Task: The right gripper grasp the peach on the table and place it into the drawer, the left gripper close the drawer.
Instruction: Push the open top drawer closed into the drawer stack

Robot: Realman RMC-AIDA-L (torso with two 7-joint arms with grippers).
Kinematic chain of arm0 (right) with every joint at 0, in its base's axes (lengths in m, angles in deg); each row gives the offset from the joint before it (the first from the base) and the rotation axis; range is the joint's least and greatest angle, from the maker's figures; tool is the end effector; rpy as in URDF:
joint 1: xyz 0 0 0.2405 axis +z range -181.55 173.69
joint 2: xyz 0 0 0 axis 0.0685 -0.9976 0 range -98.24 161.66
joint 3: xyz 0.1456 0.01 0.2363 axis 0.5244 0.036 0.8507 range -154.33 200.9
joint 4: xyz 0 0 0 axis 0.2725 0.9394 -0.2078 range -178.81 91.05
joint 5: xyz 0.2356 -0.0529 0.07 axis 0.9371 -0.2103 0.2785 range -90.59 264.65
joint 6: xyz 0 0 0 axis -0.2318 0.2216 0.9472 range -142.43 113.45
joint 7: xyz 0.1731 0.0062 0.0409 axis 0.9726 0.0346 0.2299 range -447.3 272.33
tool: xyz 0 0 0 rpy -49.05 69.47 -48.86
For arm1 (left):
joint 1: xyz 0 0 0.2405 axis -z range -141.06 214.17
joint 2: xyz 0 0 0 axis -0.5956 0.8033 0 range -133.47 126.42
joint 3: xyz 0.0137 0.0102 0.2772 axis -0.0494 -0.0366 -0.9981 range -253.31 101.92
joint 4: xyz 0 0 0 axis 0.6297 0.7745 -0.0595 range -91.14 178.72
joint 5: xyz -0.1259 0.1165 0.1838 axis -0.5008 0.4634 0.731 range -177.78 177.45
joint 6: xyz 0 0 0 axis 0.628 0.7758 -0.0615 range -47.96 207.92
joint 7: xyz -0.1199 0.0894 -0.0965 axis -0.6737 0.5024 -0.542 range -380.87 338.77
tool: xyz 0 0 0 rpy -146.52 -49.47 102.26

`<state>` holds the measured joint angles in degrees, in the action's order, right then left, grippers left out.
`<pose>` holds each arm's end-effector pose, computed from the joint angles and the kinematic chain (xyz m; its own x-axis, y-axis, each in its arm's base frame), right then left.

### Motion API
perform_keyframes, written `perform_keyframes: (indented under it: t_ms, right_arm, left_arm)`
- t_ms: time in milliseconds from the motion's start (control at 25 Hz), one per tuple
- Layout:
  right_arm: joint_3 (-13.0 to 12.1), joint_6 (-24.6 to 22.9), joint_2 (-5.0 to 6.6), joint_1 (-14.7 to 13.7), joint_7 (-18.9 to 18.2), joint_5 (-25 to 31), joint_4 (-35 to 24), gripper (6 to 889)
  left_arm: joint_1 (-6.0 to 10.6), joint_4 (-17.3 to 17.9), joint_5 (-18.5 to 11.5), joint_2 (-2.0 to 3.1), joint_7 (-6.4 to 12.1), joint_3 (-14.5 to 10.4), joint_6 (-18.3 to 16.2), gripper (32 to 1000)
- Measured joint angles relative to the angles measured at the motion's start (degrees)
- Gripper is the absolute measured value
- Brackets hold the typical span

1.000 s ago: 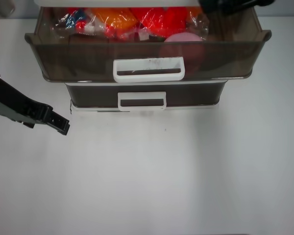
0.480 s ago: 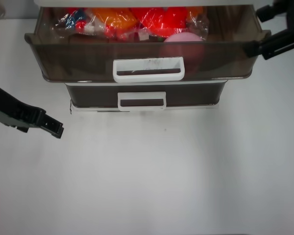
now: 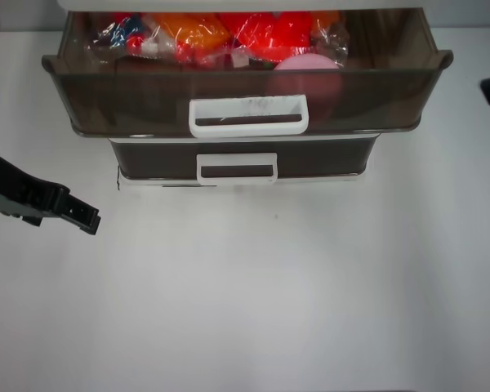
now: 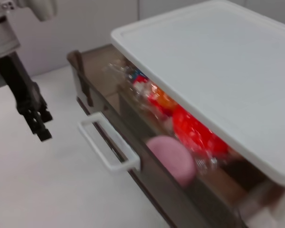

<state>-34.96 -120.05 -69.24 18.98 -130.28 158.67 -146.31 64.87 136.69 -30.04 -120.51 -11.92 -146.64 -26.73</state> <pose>0.1514 0.3513 0.1591 0.9290 -0.3579 -0.0944 -0.3676 -0.8618 -0.3495 -0.2146 0.3698 0.0409 0.3581 0.9336 -0.0119 0.7972 -0.3123 -0.5167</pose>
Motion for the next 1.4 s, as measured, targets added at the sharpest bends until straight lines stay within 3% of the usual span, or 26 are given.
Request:
perform_keyframes:
  t_ms: [200,280,480,920,1040,1160,1400]
  right_arm:
    - [2.0,0.0,2.1,-4.1,-0.2,0.4,-0.2,865]
    - [2.7,0.0,2.27,-5.1,-0.9,0.4,0.1,865]
    - [3.1,0.0,2.34,-5.9,-2.5,0.0,1.8,865]
    - [2.8,0.0,1.89,-5.2,-4.9,-0.3,6.2,865]
    - [2.8,0.1,1.87,-4.9,-5.3,-0.3,6.8,865]
    - [3.0,0.1,1.79,-4.6,-5.7,-0.3,7.4,865]
    - [3.6,0.2,1.8,-4.4,-6.5,-0.3,8.8,865]
  left_arm:
    - [-0.29,0.5,-0.1,-0.04,0.01,0.0,-0.1,861]
    - [-0.74,1.2,-0.2,-0.05,0.0,0.0,-0.1,861]
    - [-2.1,3.2,-2.6,-0.07,-0.16,0.0,-0.2,861]
    - [-2.57,5.5,-7.6,-0.18,-0.87,0.0,-1.1,861]
    - [-3.38,8.3,-9.3,-0.18,-0.87,-0.1,-2.0,861]
    - [-4.22,10.6,-10.9,-0.17,-0.81,-1.2,-2.4,861]
    - [-5.41,15.4,-12.2,-0.2,-0.59,-6.6,-2.3,858]
